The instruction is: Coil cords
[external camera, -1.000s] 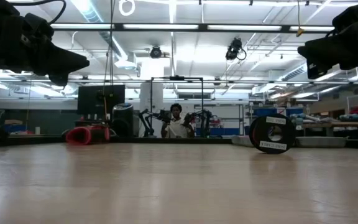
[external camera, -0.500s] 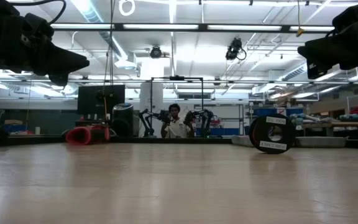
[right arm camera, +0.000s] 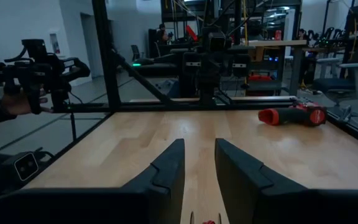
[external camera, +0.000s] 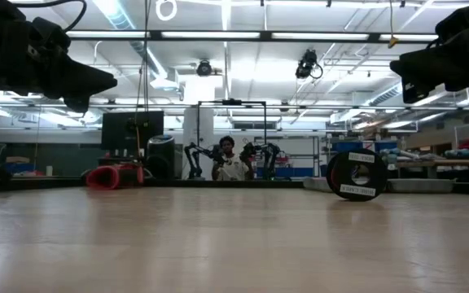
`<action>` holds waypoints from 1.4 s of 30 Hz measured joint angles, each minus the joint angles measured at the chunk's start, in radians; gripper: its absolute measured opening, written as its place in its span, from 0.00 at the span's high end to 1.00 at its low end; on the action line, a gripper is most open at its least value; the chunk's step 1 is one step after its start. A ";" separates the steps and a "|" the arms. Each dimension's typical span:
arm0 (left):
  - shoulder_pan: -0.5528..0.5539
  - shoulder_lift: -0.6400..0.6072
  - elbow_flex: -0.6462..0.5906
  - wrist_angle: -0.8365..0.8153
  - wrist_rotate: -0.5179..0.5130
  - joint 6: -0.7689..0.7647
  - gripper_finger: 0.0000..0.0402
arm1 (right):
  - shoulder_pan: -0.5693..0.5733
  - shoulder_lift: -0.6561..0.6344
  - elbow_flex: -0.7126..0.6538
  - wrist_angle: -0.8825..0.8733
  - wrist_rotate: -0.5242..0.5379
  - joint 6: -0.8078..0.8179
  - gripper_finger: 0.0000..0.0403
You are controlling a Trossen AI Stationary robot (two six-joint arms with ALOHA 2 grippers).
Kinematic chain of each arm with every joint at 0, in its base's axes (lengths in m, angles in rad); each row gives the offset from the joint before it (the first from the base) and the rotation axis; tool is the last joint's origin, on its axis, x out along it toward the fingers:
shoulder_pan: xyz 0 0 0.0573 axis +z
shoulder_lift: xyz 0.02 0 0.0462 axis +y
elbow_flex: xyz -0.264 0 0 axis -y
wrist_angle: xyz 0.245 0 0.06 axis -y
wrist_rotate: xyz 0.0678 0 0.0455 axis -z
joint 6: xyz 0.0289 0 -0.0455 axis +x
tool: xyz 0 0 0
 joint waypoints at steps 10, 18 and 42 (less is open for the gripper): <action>0.000 0.000 0.000 0.021 -0.003 0.000 0.80 | 0.000 0.000 0.000 0.000 0.000 0.000 0.78; 0.000 0.000 0.000 0.023 -0.003 0.000 0.80 | 0.000 0.000 0.000 0.000 0.000 0.000 0.78; 0.000 0.001 0.001 0.088 -0.084 -0.105 0.80 | -0.001 0.000 0.000 0.027 0.108 0.047 0.78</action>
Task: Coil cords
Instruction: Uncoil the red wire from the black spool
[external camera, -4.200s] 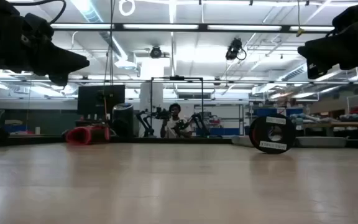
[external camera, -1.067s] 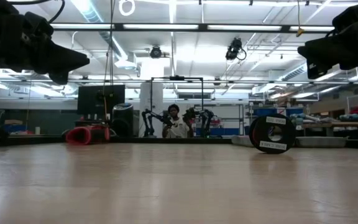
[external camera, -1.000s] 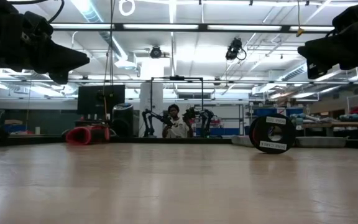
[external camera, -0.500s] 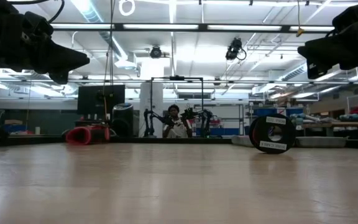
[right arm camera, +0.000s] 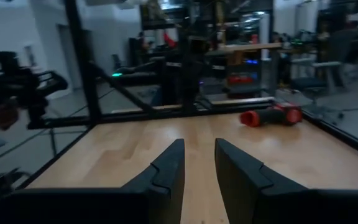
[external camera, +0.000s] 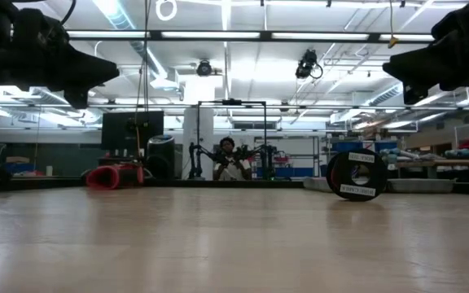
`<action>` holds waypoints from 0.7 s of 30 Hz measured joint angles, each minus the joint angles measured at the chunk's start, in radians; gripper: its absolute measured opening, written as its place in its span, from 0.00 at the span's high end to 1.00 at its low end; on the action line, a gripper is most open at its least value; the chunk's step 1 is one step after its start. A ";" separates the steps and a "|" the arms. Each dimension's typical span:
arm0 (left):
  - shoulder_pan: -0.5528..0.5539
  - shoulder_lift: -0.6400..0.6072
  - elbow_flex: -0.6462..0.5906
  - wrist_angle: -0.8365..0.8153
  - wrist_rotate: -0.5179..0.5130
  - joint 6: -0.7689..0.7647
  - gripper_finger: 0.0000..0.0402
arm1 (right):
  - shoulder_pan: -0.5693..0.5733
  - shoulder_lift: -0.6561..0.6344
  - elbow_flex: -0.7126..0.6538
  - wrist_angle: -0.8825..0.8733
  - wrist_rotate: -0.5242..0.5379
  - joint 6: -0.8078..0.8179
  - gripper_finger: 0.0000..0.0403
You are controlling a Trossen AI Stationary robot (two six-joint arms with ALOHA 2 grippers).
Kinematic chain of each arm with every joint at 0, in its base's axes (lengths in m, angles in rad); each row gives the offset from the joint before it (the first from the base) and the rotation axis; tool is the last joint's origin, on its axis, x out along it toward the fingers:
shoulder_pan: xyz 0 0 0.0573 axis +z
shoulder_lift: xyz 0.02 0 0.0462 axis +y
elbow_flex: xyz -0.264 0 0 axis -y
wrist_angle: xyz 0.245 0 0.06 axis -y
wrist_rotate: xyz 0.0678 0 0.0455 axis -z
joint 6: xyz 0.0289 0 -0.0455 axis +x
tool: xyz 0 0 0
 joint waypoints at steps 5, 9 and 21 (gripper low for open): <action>0.000 0.010 0.009 -0.006 -0.033 0.017 0.80 | 0.000 0.008 0.000 -0.001 0.055 0.017 0.78; 0.000 0.043 0.011 -0.003 -0.052 0.019 0.80 | -0.003 0.068 0.000 -0.002 0.102 0.083 0.78; 0.000 0.256 0.121 0.122 -0.097 0.055 0.80 | -0.004 0.412 0.110 -0.007 0.061 0.127 0.78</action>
